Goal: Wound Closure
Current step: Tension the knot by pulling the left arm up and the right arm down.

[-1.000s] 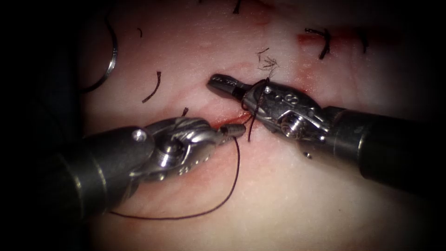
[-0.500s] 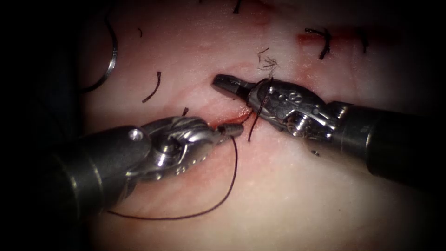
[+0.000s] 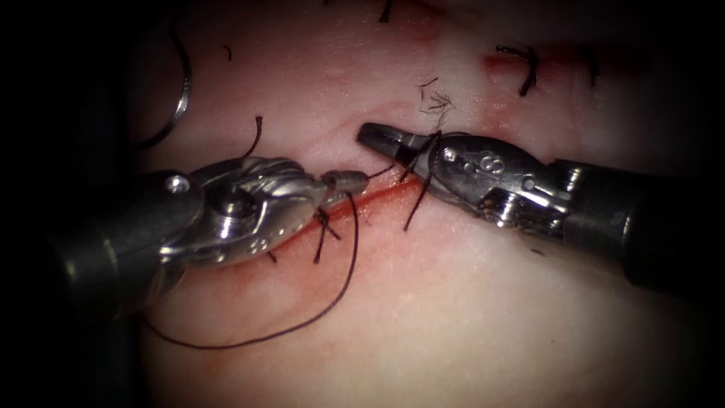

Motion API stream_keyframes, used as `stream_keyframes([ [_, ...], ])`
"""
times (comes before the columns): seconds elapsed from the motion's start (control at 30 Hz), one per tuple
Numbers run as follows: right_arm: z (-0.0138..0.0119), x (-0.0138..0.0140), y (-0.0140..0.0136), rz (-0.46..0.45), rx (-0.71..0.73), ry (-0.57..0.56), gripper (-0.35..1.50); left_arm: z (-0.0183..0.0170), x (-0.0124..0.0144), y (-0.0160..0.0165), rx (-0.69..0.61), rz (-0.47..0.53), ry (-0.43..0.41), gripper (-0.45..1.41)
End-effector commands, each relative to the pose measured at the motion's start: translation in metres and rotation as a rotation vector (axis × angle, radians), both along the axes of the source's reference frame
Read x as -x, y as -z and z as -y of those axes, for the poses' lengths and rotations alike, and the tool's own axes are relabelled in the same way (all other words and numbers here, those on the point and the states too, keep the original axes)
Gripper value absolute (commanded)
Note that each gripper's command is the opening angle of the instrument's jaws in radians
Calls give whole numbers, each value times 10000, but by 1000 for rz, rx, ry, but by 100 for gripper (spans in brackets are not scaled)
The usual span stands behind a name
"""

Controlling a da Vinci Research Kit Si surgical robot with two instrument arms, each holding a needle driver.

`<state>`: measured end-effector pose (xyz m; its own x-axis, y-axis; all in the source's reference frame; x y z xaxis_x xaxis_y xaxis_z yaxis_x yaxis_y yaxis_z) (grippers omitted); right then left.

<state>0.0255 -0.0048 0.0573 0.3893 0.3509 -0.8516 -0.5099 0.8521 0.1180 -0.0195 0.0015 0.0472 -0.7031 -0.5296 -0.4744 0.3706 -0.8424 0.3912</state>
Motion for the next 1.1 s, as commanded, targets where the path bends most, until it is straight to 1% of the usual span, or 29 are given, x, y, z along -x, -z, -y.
stream_keyframes([
  [0.03, 6, -4, 3, -7, 4, 3, -35, -9, 2, -2, 0, 0, 8, -35],
  [0.1, 15, -2, 7, -4, 9, 11, -35, -17, -4, -1, -3, -3, 18, -35],
  [0.23, 24, 0, 13, -5, 10, 14, -35, -33, -13, -1, -11, -12, 34, -35],
  [0.47, 45, 8, 24, -11, 20, 43, -35, -61, -22, 0, -24, -20, 60, -35],
  [0.67, 69, 18, 36, -23, 27, 59, -35, -106, -27, 9, -28, -5, 115, -35],
  [0.8, 83, 27, 41, -22, 26, 74, -35, -137, -31, 18, -11, -11, 128, -35],
  [0.93, 90, 29, 41, -19, 31, 77, -35, -159, -33, 20, -4, -18, 149, -35],
  [1.1, 94, 33, 43, -21, 32, 81, -35, -175, -34, 16, -3, -25, 168, -35],
])
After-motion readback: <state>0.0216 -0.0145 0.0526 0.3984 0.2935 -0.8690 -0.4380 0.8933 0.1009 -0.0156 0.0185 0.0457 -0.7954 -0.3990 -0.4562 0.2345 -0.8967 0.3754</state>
